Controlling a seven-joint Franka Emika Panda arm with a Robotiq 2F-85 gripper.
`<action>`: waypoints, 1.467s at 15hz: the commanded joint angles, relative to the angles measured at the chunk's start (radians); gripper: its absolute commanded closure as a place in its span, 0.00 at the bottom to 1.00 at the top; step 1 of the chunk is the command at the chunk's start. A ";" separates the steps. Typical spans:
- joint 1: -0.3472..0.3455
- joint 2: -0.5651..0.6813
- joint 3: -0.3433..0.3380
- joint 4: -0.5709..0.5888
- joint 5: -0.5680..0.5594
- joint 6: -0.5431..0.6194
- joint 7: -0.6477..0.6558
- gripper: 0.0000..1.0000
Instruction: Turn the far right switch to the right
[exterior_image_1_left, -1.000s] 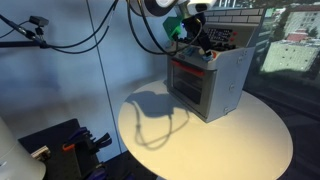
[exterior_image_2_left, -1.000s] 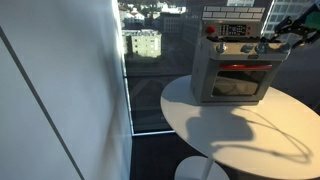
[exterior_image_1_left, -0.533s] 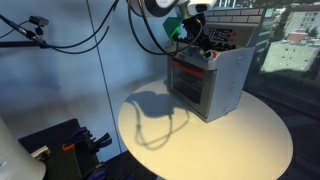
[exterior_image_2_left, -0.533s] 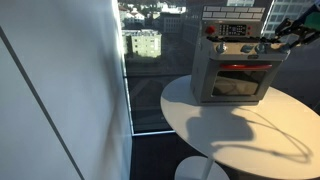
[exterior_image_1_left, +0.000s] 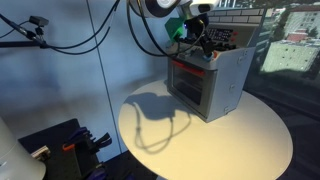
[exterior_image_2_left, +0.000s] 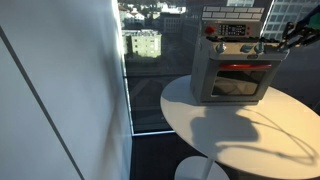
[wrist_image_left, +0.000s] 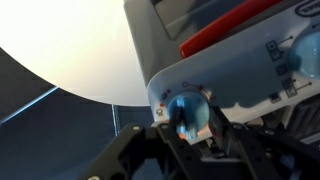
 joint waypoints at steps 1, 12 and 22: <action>0.011 0.006 -0.006 0.014 0.022 0.014 -0.004 0.89; 0.012 0.000 -0.015 0.019 -0.005 0.000 0.305 0.89; 0.007 -0.005 -0.011 0.015 0.018 0.025 0.653 0.91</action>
